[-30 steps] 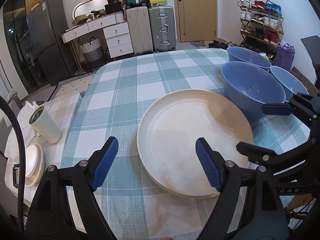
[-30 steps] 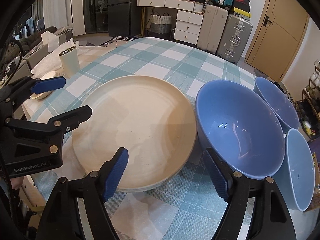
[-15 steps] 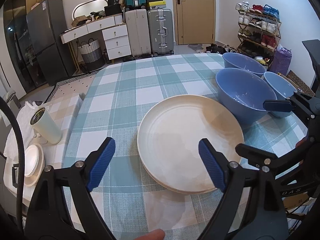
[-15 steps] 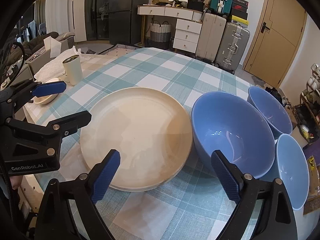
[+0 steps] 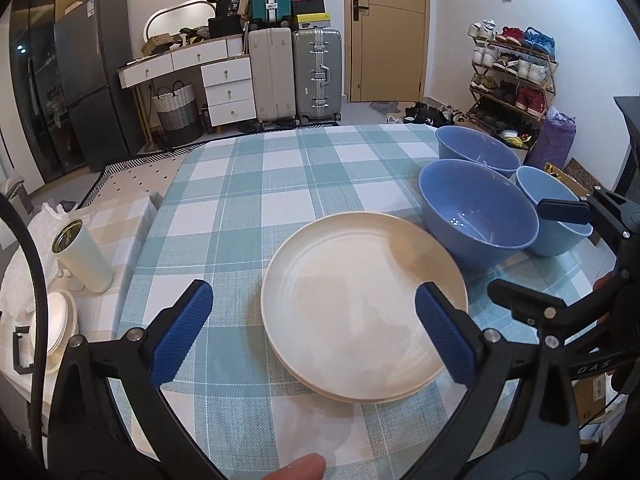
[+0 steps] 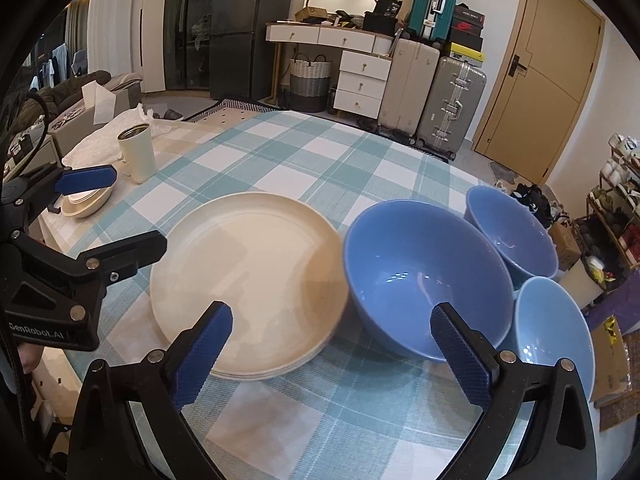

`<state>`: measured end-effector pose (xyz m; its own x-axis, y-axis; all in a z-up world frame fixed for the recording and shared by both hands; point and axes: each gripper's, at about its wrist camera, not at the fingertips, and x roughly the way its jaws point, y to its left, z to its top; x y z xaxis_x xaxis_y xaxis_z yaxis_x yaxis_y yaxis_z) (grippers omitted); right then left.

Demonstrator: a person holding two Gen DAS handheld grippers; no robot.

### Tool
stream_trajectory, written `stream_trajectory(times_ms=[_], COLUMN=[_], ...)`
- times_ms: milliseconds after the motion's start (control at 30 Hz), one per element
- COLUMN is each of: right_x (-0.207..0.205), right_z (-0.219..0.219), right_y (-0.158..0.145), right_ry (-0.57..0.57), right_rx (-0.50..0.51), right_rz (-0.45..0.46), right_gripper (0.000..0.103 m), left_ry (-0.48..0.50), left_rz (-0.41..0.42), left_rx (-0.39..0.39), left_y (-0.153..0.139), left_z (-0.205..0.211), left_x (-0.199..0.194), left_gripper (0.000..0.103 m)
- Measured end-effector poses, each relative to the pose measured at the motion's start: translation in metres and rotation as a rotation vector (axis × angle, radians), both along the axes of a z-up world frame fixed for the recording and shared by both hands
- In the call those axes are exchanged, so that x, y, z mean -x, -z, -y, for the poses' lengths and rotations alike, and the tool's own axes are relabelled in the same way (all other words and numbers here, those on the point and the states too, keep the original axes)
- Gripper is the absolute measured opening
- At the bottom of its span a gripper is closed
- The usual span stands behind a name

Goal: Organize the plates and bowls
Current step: 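Withdraw both grippers from the plates and move toward the blue bowls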

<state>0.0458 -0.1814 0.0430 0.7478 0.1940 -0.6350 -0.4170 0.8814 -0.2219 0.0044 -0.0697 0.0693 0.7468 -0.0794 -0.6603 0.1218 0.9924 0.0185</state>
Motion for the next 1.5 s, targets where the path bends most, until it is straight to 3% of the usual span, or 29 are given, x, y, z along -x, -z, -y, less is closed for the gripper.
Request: stream_trajectory(times_ms=[667,1067,1500], right_x=[-0.014,-0.021,-0.037], right_z=[0.06,0.1,0.137], right_y=[-0.043,-0.069,-0.105], right_ry=[0.095,0.149,0.18], right_rx=[-0.05,-0.087,-0.116], right_rz=[0.051,0.071,0.093], right_gripper=[0.102,0.102,0.102], left_ry=[0.061,0.12,0.169], left_rz=[0.004,0.001,-0.011], left_rx=[-0.017,-0.036,-0.026], left_y=[-0.028,-0.042,-0.059], left_z=[0.04,0.084,0.121], left_x=[-0.035,-0.061,-0.105], left_gripper=[0.101,0.101,0.101])
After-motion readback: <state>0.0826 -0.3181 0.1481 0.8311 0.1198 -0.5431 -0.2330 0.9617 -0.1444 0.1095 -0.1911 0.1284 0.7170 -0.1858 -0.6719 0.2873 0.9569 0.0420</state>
